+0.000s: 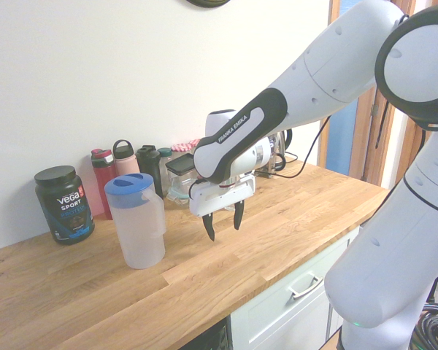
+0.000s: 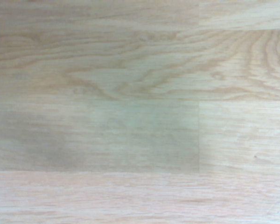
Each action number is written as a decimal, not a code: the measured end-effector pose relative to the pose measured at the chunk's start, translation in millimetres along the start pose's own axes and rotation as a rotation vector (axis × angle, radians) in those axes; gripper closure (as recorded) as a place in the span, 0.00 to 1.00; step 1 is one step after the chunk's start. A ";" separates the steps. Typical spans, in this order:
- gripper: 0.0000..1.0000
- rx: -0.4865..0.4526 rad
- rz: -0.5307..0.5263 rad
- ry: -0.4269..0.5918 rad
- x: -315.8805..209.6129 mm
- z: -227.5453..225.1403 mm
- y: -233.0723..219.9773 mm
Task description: Pour me some water
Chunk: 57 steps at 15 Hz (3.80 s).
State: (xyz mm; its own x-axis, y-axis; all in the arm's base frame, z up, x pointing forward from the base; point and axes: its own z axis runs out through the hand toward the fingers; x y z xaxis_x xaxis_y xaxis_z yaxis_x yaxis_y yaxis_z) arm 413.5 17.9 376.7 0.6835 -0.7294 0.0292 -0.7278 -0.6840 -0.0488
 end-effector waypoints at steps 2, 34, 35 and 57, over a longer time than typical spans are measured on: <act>0.00 0.001 0.001 0.000 0.4 -0.5 0.2; 1.00 0.350 -0.349 0.312 -113.4 -89.7 -112.2; 1.00 0.350 -0.351 0.312 -114.0 -89.8 -112.4; 1.00 0.297 -0.276 0.263 -107.7 -131.9 -59.6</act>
State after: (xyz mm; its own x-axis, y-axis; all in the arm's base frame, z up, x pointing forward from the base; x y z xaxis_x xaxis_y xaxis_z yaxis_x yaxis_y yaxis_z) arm 376.0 135.6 508.2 0.7837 -0.5256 0.3308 -0.4478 -0.8474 -0.2854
